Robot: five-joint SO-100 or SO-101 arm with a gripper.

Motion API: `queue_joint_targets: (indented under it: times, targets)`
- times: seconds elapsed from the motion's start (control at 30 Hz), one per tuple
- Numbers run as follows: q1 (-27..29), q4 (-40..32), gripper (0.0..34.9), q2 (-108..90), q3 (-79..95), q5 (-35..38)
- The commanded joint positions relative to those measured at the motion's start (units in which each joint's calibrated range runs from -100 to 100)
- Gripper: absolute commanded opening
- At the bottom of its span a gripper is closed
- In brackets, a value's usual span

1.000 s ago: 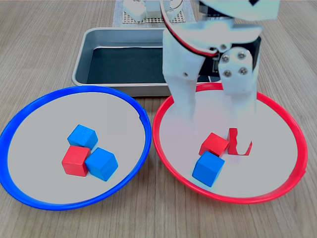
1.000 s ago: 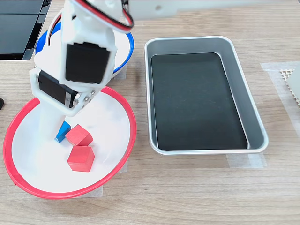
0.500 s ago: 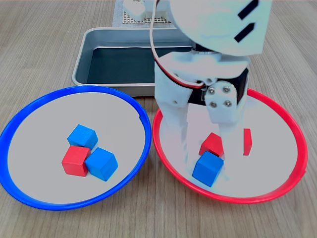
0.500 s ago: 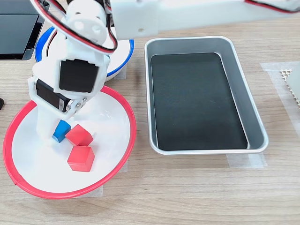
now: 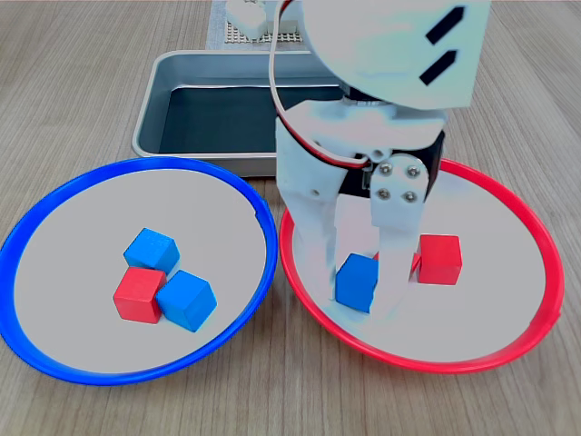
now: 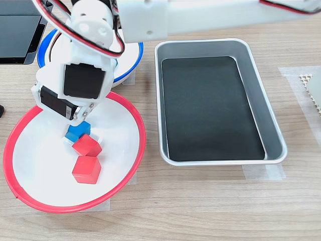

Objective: Relocate any misplaced blocks to their matching dishes.

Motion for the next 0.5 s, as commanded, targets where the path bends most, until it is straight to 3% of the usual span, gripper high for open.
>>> queue_joint_targets:
  times: [0.0,0.47]
  targets:
    - [-0.4,0.7,0.6,-1.0,-1.8,0.2]
    - [-1.1,1.2,0.4,-1.5,-2.2,-0.1]
